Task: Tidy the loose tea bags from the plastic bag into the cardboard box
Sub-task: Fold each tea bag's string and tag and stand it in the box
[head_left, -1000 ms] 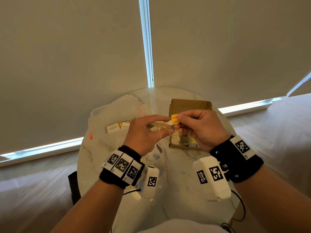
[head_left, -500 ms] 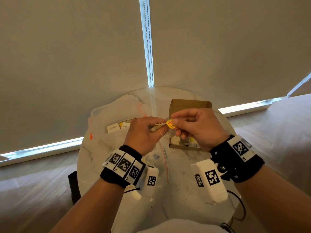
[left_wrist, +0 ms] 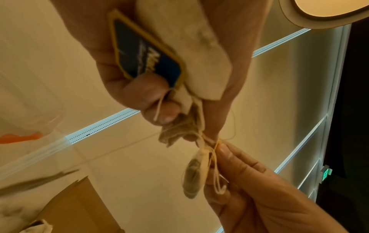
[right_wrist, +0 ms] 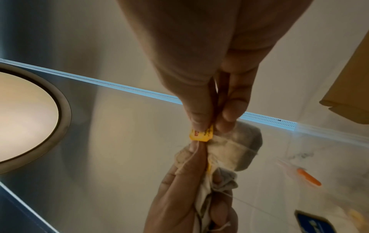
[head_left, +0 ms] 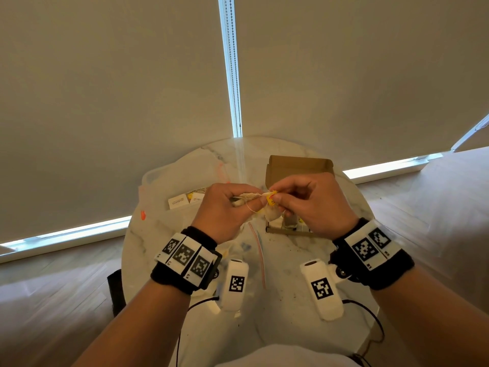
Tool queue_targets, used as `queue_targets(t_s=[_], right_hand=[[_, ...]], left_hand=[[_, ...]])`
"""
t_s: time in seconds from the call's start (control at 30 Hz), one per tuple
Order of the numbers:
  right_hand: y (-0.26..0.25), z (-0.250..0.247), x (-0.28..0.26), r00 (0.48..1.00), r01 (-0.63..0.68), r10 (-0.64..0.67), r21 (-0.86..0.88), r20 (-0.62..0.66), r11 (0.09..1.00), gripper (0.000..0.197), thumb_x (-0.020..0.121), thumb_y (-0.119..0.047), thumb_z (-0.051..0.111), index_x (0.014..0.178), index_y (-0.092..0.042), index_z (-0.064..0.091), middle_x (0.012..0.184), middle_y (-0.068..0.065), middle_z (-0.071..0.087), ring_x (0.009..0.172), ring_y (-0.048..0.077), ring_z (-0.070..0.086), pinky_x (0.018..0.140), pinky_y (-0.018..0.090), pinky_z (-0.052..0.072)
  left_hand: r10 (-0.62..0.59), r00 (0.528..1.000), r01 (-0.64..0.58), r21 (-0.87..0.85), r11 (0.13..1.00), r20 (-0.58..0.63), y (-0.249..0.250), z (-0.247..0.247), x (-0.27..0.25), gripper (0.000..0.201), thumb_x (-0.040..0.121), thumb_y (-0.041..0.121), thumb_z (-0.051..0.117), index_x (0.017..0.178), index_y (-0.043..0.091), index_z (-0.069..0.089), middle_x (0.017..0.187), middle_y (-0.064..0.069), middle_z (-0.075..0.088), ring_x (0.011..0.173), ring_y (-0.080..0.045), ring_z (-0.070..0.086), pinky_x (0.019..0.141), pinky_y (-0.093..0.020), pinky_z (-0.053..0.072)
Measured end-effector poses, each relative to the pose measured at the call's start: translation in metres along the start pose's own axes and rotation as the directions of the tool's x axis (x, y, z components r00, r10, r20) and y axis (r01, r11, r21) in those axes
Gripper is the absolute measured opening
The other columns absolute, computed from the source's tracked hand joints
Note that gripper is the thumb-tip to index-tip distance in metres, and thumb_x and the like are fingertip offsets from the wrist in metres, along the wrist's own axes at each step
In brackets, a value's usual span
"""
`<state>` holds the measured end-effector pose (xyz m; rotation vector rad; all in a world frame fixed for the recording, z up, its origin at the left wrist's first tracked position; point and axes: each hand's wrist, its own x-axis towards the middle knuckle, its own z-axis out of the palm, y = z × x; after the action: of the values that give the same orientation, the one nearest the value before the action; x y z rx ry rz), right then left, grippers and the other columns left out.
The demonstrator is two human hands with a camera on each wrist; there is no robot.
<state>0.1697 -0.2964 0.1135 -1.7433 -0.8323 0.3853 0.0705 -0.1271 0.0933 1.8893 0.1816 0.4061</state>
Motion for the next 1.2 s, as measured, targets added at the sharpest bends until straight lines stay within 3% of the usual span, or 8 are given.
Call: queue_targets(t_s=[0.17, 0.37, 0.43, 0.63, 0.7, 0.9, 1.03, 1.2], right_hand=[[0.005, -0.004, 0.004, 0.996, 0.047, -0.057, -0.132, -0.075, 0.99, 0.009, 0.084, -0.012, 0.074, 0.085, -0.021, 0.075, 0.087, -0.003, 0.068, 0.078, 0.014, 0.065, 0.068, 0.034, 0.057], [0.008, -0.013, 0.005, 0.989, -0.021, 0.006, -0.103, -0.146, 0.994, 0.007, 0.086, -0.01, 0.072, 0.084, -0.017, 0.073, 0.08, -0.003, 0.073, 0.075, 0.013, 0.069, 0.07, 0.029, 0.058], [0.012, -0.012, 0.006, 0.986, -0.041, 0.02, -0.122, -0.165, 0.992, 0.006, 0.086, -0.012, 0.072, 0.084, -0.017, 0.073, 0.079, -0.004, 0.072, 0.074, 0.013, 0.069, 0.07, 0.03, 0.059], [0.014, -0.003, 0.009, 0.972, -0.029, -0.005, -0.14, -0.233, 0.99, 0.007, 0.084, -0.015, 0.075, 0.082, -0.022, 0.074, 0.078, -0.01, 0.072, 0.073, 0.01, 0.067, 0.068, 0.027, 0.058], [0.013, 0.0, 0.009, 0.975, -0.021, -0.001, -0.098, -0.223, 0.995, 0.005, 0.084, -0.014, 0.075, 0.083, -0.019, 0.075, 0.078, -0.008, 0.072, 0.073, 0.01, 0.068, 0.069, 0.028, 0.058], [0.007, 0.012, 0.008, 0.983, 0.004, 0.006, 0.054, -0.184, 0.999, 0.005, 0.083, -0.009, 0.075, 0.086, -0.012, 0.077, 0.079, 0.0, 0.075, 0.072, 0.016, 0.07, 0.068, 0.035, 0.06], [0.0, 0.014, 0.006, 0.996, -0.019, 0.035, 0.18, -0.085, 0.983, 0.011, 0.083, -0.007, 0.074, 0.089, -0.016, 0.077, 0.078, 0.003, 0.075, 0.066, 0.018, 0.069, 0.064, 0.027, 0.058], [0.0, 0.012, 0.006, 0.997, -0.058, 0.069, 0.262, -0.032, 0.963, 0.012, 0.082, -0.008, 0.074, 0.093, -0.012, 0.076, 0.078, 0.009, 0.075, 0.064, 0.02, 0.068, 0.065, 0.026, 0.058]], left_hand=[[-0.048, 0.999, 0.047, -0.046, 0.998, -0.009, 0.003, -0.005, -0.005, 0.011, 0.089, 0.009, 0.071, 0.098, 0.01, 0.077, 0.073, 0.018, 0.069, 0.061, 0.006, 0.058, 0.059, -0.007, 0.041], [-0.079, 0.995, 0.075, -0.076, 0.994, -0.057, 0.006, -0.011, -0.008, 0.028, 0.088, 0.002, 0.069, 0.104, 0.025, 0.074, 0.088, 0.007, 0.072, 0.076, -0.002, 0.064, 0.068, -0.016, 0.05], [-0.109, 0.992, 0.101, -0.104, 0.989, -0.071, 0.007, -0.011, -0.008, 0.028, 0.087, 0.002, 0.07, 0.107, 0.022, 0.071, 0.09, 0.008, 0.07, 0.068, 0.001, 0.062, 0.062, -0.014, 0.048], [-0.161, 0.983, 0.138, -0.219, 0.966, -0.092, 0.003, -0.009, -0.007, 0.014, 0.083, 0.004, 0.074, 0.084, 0.018, 0.075, 0.075, 0.004, 0.071, 0.058, -0.004, 0.059, 0.055, -0.016, 0.045], [-0.193, 0.975, 0.155, -0.295, 0.943, -0.107, 0.003, -0.008, -0.008, 0.022, 0.08, 0.002, 0.075, 0.078, 0.024, 0.078, 0.072, 0.004, 0.072, 0.054, -0.003, 0.058, 0.053, -0.013, 0.043], [-0.213, 0.972, 0.161, -0.384, 0.909, -0.097, 0.005, -0.002, -0.01, 0.017, 0.07, 0.007, 0.077, 0.086, 0.005, 0.074, 0.069, -0.001, 0.07, 0.048, -0.004, 0.055, 0.048, -0.013, 0.042], [-0.241, 0.965, 0.191, -0.357, 0.915, -0.102, 0.0, -0.001, -0.009, 0.039, 0.072, 0.019, 0.082, 0.11, 0.019, 0.072, 0.085, -0.006, 0.067, 0.055, -0.008, 0.054, 0.05, -0.02, 0.045], [-0.219, 0.962, 0.158, -0.325, 0.933, -0.161, 0.001, 0.004, -0.007, 0.011, 0.081, 0.009, 0.073, 0.092, 0.009, 0.072, 0.063, 0.009, 0.068, 0.05, -0.001, 0.057, 0.052, -0.013, 0.044]])
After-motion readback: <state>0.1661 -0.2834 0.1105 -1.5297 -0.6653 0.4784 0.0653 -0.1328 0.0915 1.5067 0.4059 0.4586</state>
